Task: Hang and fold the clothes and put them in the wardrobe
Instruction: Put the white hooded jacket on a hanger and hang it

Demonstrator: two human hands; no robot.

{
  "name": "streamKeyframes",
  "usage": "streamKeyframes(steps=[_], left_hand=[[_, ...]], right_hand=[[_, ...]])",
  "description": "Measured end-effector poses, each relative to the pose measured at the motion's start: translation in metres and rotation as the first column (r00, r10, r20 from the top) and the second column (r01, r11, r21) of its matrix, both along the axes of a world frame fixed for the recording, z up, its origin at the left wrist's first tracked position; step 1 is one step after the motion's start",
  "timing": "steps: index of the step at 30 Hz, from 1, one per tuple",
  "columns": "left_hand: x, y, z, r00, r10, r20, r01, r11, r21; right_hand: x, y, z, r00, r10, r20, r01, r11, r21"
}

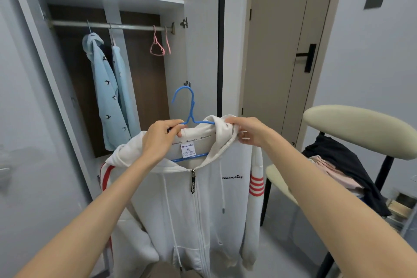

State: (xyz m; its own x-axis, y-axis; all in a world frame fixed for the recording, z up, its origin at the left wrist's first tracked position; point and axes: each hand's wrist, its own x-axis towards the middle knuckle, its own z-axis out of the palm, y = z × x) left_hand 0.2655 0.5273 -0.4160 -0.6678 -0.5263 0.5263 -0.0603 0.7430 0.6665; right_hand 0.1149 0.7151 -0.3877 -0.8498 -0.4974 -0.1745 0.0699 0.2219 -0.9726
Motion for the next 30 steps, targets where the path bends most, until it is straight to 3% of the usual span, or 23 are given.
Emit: streamKeyframes(steps=[2, 3, 5, 7, 9, 11, 13, 16, 17, 20, 22, 24, 25, 27, 28, 30], left_hand=[[-0.001, 0.000, -0.002, 1.000, -0.019, 0.014, 0.019, 1.000, -0.002], [-0.002, -0.001, -0.003, 1.000, -0.014, 0.019, 0.014, 1.000, -0.006], [-0.005, -0.001, -0.005, 1.000, 0.011, 0.018, -0.011, 1.000, -0.019], [-0.006, -0.004, -0.005, 0.999, 0.037, 0.008, -0.036, 0.999, -0.019], [-0.004, -0.011, -0.001, 0.999, 0.044, -0.022, -0.044, 0.999, -0.002], [-0.003, -0.014, 0.004, 0.998, 0.042, -0.055, -0.042, 0.999, 0.010], [-0.004, -0.012, 0.007, 0.998, 0.025, -0.066, -0.024, 0.999, 0.021], [-0.005, -0.002, 0.003, 0.999, -0.017, -0.029, 0.017, 1.000, 0.006], [-0.006, 0.000, 0.001, 0.999, -0.035, -0.010, 0.035, 0.999, -0.002], [-0.004, 0.004, -0.006, 0.994, -0.108, 0.033, 0.108, 0.994, -0.003], [-0.002, 0.007, -0.007, 0.986, -0.162, 0.046, 0.161, 0.987, 0.010], [0.000, 0.009, -0.007, 0.981, -0.188, 0.050, 0.187, 0.982, 0.019], [0.001, 0.010, -0.007, 0.980, -0.193, 0.048, 0.192, 0.981, 0.020], [0.004, 0.010, -0.006, 0.978, -0.206, 0.047, 0.205, 0.979, 0.017], [0.004, 0.010, -0.006, 0.975, -0.216, 0.048, 0.216, 0.976, 0.009], [0.007, 0.010, -0.006, 0.972, -0.229, 0.049, 0.230, 0.973, -0.019]], right_hand=[[0.001, -0.007, 0.007, 0.965, -0.114, -0.235, 0.116, 0.993, -0.004], [0.003, -0.009, 0.012, 0.897, -0.161, -0.412, 0.192, 0.981, 0.033], [0.007, -0.010, 0.022, 0.663, -0.181, -0.726, 0.353, 0.931, 0.091], [0.008, -0.007, 0.029, 0.481, -0.254, -0.839, 0.437, 0.899, -0.021], [0.005, 0.000, 0.026, 0.444, -0.381, -0.811, 0.510, 0.851, -0.121], [-0.002, 0.007, 0.006, 0.457, -0.378, -0.805, 0.597, 0.801, -0.037], [-0.002, 0.011, -0.021, 0.514, -0.240, -0.823, 0.613, 0.775, 0.156], [0.003, 0.003, -0.048, 0.640, 0.037, -0.767, 0.510, 0.726, 0.461], [0.001, 0.000, -0.048, 0.701, 0.057, -0.711, 0.453, 0.734, 0.506], [-0.005, -0.004, -0.025, 0.823, -0.068, -0.563, 0.296, 0.899, 0.323], [-0.007, -0.002, -0.013, 0.836, -0.050, -0.546, 0.243, 0.926, 0.287], [-0.005, 0.002, -0.007, 0.874, 0.154, -0.461, 0.133, 0.837, 0.531], [-0.002, 0.004, -0.007, 0.910, 0.253, -0.329, 0.030, 0.749, 0.662], [0.000, 0.007, -0.015, 0.935, 0.346, -0.081, -0.163, 0.619, 0.768], [0.001, 0.006, -0.020, 0.925, 0.375, -0.063, -0.192, 0.604, 0.773], [0.000, 0.003, -0.026, 0.892, 0.382, -0.240, -0.075, 0.651, 0.755]])
